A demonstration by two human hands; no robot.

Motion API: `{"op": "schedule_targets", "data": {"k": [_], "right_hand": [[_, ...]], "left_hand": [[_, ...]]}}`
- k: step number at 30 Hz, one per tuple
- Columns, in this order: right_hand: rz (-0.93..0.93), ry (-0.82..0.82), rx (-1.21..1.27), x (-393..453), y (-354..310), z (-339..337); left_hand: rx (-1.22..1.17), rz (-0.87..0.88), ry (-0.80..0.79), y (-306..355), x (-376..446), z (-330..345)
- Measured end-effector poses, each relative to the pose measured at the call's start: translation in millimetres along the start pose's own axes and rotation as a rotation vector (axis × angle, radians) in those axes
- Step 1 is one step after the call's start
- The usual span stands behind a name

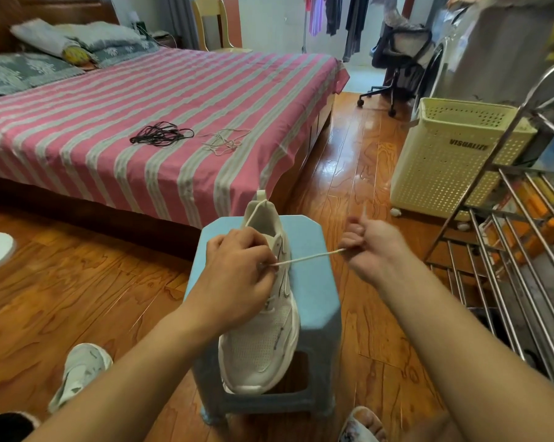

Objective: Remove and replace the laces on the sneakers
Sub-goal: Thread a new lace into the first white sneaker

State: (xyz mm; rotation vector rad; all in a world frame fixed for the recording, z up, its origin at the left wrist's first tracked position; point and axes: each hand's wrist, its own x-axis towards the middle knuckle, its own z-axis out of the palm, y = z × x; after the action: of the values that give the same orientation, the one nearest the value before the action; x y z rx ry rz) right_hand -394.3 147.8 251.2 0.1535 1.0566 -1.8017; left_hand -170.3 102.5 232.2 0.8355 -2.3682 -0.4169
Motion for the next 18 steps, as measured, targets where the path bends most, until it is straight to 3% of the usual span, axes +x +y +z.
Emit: {"op": "schedule_targets", "data": {"k": [2,4,6,9,13,18], "right_hand": [[-0.216,0.057,-0.26,11.4,-12.8,-6.4],[-0.383,0.015,-0.565,8.3,-14.3,-8.8],[-0.393,-0.158,-0.727,-3.7,-4.4,-5.3],[-0.326,-0.334,-0.909,-19.1,17.8,-0.8],[-0.542,-0.312,-1.361,-19.9,35.0,-0.6],[-0.698,-0.323,-1.635,-18.8,40.2,0.1]], "left_hand": [[-0.039,-0.054,0.023,-0.1,2.7,-1.3],[0.074,-0.095,0.066,-1.0,7.5,-1.7],[0.211,-0.126,0.075,-1.5,15.3,-2.4],[0.114,-0.289,-0.016,1.0,30.3,-3.7],[0.059,-0.385,-0.12,-1.3,42.1,-5.6],[0.002,-0.407,-0.155,-3.7,46.4,-9.8]]}}
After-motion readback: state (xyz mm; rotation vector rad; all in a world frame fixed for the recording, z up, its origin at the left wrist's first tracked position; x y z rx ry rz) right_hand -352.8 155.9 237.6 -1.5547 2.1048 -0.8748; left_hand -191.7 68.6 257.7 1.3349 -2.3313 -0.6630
